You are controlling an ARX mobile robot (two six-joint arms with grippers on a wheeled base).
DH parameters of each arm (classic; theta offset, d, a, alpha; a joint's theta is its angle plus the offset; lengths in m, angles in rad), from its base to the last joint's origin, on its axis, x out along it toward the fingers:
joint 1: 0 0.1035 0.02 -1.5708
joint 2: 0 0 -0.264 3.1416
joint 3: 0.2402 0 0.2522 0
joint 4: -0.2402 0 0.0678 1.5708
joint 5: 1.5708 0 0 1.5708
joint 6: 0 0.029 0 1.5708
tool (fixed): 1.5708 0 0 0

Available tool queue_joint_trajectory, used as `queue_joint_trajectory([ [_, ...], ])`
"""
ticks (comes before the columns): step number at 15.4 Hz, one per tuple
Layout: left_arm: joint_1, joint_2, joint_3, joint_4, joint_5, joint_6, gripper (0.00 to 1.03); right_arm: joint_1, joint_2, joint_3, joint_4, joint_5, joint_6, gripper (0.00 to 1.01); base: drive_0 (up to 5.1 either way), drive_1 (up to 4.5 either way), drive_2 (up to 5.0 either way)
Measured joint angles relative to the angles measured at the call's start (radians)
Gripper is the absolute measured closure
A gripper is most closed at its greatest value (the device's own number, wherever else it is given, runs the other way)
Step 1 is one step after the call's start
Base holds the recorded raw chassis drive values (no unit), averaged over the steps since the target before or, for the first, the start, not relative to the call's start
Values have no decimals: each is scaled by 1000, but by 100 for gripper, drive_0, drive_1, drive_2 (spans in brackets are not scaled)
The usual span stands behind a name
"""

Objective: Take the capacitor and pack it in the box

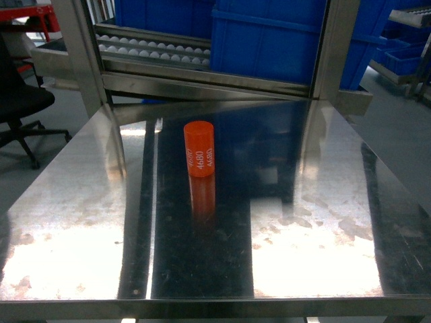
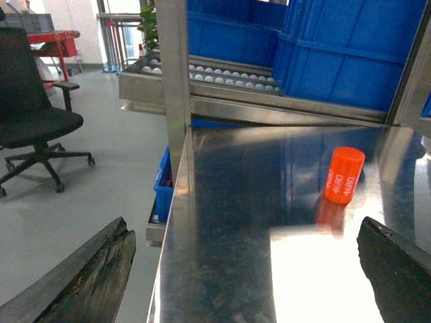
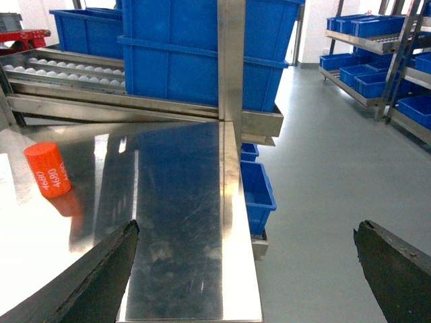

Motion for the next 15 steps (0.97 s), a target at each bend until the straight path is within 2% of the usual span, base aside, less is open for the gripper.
queue_joint_trajectory([
  [3,-1,0,0,-3,-3,-1,5,0,0,0,0,0,0,3,0,0,0],
  [4,-76,72,23,-52,-140,-34,5,0,0,0,0,1,0,3,0,0,0],
  [5,-169,265,45,90,-191,-62,5,0,0,0,1,0,0,3,0,0,0],
  [7,-189,645,137,431,-118,-64,5,0,0,0,0,0,0,3,0,0,0],
  [9,-229,1052,314,706,-24,-46,5,0,0,0,0,0,0,3,0,0,0],
  [10,-257,1238,405,756,-10,-40,5,0,0,0,0,0,0,3,0,0,0],
  [12,-312,1532,571,766,3,-29,5,0,0,0,0,0,0,3,0,0,0],
  [15,-352,1819,789,761,-12,-21,5,0,0,0,0,0,0,3,0,0,0],
])
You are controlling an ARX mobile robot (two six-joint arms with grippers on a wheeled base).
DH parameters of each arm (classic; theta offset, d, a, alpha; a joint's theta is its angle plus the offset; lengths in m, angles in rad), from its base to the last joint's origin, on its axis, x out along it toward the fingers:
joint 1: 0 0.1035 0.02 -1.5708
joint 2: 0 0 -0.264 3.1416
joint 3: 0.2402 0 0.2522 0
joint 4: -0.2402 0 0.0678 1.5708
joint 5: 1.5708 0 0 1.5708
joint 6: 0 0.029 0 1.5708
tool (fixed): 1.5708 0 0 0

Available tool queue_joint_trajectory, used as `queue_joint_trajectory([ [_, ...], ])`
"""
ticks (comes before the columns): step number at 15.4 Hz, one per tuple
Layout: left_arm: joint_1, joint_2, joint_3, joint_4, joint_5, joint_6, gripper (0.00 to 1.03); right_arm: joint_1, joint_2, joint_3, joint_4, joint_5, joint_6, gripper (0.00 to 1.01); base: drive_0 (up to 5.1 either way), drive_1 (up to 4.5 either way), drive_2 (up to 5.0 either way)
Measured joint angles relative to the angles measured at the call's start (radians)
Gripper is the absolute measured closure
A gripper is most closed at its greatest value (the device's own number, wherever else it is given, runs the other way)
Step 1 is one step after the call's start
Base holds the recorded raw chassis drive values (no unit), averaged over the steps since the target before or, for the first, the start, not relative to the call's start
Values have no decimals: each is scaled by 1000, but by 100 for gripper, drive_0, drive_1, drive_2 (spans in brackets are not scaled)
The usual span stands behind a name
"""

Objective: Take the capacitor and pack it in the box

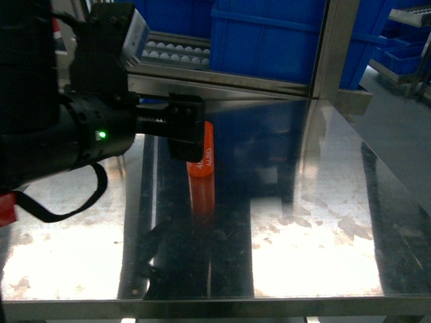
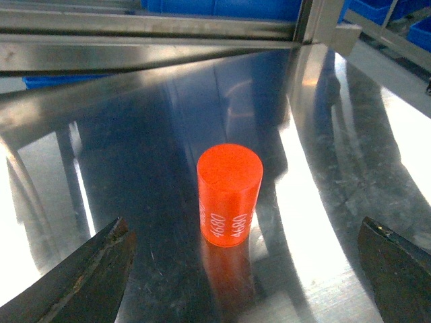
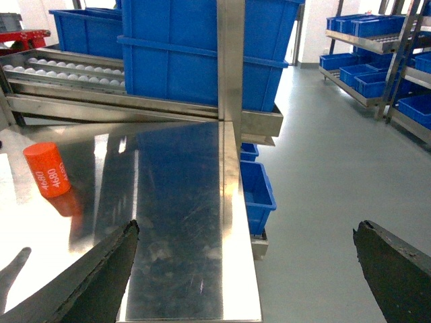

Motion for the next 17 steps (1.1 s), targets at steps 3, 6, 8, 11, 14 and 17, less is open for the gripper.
queue_joint_trajectory([
  [3,-5,195,133,-1,-20,-2,5,0,0,0,0,0,0,3,0,0,0],
  [6,-8,357,274,-26,-38,-6,5,0,0,0,0,0,0,3,0,0,0],
  [8,-2,461,372,-54,-59,-17,5,0,0,0,0,0,0,3,0,0,0],
  [11,-2,530,481,-95,-53,-37,5,0,0,0,0,0,0,3,0,0,0],
  [14,-4,549,495,-39,-68,-59,26,0,0,0,0,0,0,3,0,0,0],
  [17,-13,517,423,-2,-97,-62,57,0,0,0,0,0,0,3,0,0,0],
])
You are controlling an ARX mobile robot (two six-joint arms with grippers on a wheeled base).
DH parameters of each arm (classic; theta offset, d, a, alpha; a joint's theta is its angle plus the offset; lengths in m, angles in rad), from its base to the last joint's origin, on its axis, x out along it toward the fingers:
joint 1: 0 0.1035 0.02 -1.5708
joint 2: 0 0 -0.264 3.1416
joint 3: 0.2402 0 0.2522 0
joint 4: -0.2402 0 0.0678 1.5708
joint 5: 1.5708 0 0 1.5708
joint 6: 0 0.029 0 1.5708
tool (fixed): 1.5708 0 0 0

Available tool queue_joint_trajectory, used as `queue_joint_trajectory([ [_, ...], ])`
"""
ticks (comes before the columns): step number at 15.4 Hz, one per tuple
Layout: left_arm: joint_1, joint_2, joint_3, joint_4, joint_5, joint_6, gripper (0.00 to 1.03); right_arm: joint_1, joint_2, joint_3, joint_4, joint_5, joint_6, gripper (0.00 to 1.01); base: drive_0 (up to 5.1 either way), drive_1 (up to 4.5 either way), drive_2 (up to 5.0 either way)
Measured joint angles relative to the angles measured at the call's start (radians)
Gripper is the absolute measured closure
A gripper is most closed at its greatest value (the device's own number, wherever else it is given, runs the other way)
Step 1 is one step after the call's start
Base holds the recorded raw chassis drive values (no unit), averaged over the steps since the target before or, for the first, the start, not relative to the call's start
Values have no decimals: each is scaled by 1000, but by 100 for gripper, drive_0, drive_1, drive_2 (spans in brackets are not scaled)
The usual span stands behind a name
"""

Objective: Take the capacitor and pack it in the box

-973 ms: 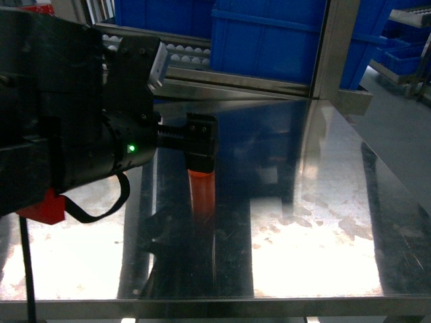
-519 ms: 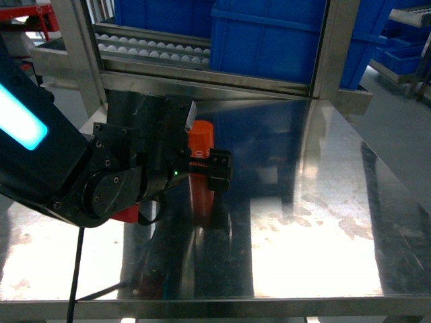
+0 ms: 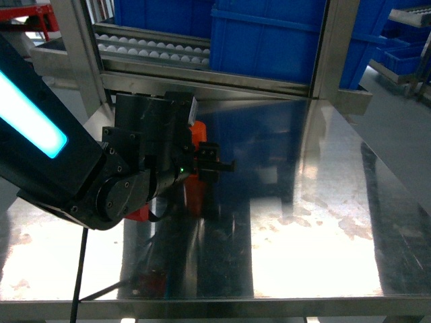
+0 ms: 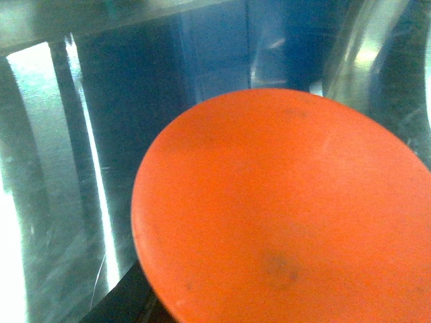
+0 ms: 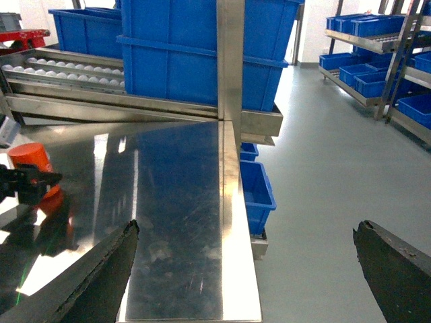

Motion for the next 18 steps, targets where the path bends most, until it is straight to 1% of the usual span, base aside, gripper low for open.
queue_joint_trajectory([
  [1,-1,-56,-66,22,-15,1,57,0,0,0,0,0,0,3,0,0,0],
  [2,-2,-160,-166,69,-42,5,57,0,0,0,0,0,0,3,0,0,0],
  [3,0,-312,-280,114,-71,11,57,0,0,0,0,0,0,3,0,0,0],
  [5,16,-647,-515,130,-119,14,57,0,0,0,0,0,0,3,0,0,0],
  [6,24,-831,-649,60,-141,13,57,0,0,0,0,0,0,3,0,0,0],
  [7,26,-991,-757,-32,-178,13,57,0,0,0,0,0,0,3,0,0,0],
  [8,10,-1194,-853,-151,-233,15,57,0,0,0,0,0,0,3,0,0,0],
  [9,-26,-1412,-900,-269,-293,21,58,0,0,0,0,0,0,3,0,0,0],
  [10,-82,-1619,-908,-389,-380,21,58,0,0,0,0,0,0,3,0,0,0],
  [11,-159,-1794,-912,-493,-478,31,58,0,0,0,0,0,0,3,0,0,0],
  [12,-266,-1948,-916,-606,-587,30,58,0,0,0,0,0,0,3,0,0,0],
  [13,-315,-2003,-917,-636,-624,27,58,0,0,0,0,0,0,3,0,0,0],
  [15,-309,-1987,-920,-644,-635,26,58,0,0,0,0,0,0,3,0,0,0],
  [16,-264,-2017,-922,-728,-535,47,58,0,0,0,0,0,0,3,0,0,0],
  [17,-181,-2066,-962,-751,-451,62,58,0,0,0,0,0,0,3,0,0,0],
  [18,-102,-2110,-995,-755,-379,65,58,0,0,0,0,0,0,3,0,0,0],
])
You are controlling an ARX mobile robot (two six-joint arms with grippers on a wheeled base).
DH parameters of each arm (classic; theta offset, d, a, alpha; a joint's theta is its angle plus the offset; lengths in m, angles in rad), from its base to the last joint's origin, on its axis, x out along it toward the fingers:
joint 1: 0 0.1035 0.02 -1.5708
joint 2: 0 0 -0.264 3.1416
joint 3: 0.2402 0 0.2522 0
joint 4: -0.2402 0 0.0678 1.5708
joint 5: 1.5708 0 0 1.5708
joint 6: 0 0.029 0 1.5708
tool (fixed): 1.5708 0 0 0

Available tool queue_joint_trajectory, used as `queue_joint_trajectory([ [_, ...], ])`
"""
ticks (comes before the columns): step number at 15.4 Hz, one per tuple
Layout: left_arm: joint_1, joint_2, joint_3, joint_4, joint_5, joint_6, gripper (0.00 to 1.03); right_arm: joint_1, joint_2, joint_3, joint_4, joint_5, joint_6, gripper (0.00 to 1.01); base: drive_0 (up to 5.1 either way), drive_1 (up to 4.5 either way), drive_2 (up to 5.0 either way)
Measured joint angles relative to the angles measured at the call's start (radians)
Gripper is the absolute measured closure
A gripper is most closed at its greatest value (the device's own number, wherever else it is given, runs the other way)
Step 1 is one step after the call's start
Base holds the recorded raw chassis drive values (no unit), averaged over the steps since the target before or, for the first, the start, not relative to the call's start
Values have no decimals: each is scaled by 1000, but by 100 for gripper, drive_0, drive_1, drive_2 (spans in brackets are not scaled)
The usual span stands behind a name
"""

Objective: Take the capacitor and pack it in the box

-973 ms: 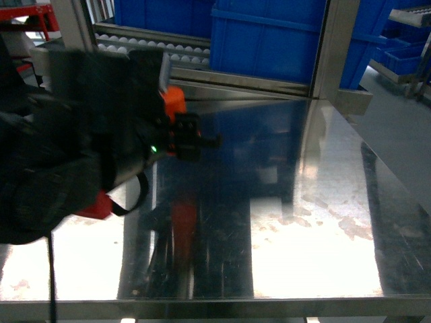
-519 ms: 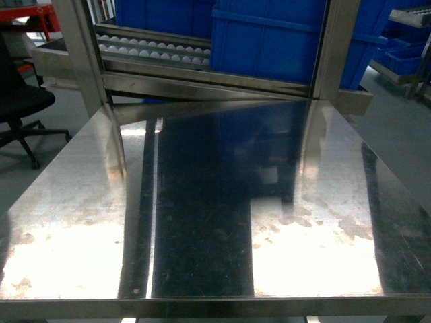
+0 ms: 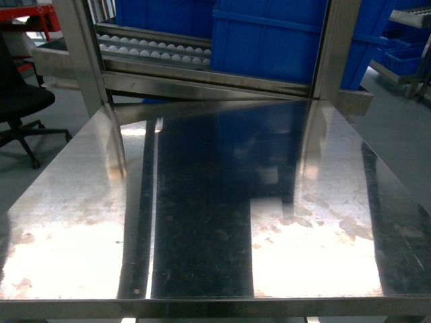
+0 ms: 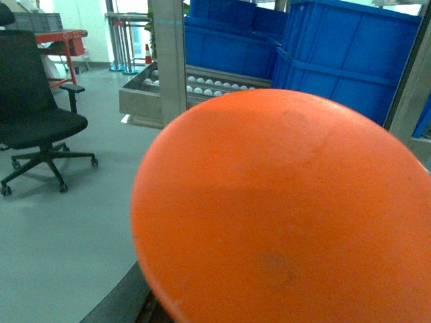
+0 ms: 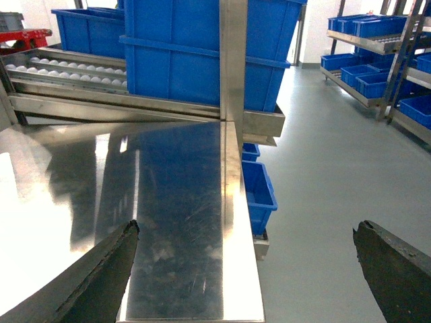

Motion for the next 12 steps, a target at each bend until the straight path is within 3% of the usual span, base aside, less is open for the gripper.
queue_joint_trajectory([
  [3,175,-81,-71,-8,192,1,58,0,0,0,0,0,0,3,0,0,0],
  [7,322,-145,-129,-12,343,1,58,0,0,0,0,0,0,3,0,0,0],
  [8,425,-162,-143,-17,454,4,58,0,0,0,0,0,0,3,0,0,0],
  [9,477,-167,-153,-16,464,3,58,0,0,0,0,0,0,3,0,0,0],
  [12,462,-181,-168,-13,488,5,58,0,0,0,0,0,0,3,0,0,0],
])
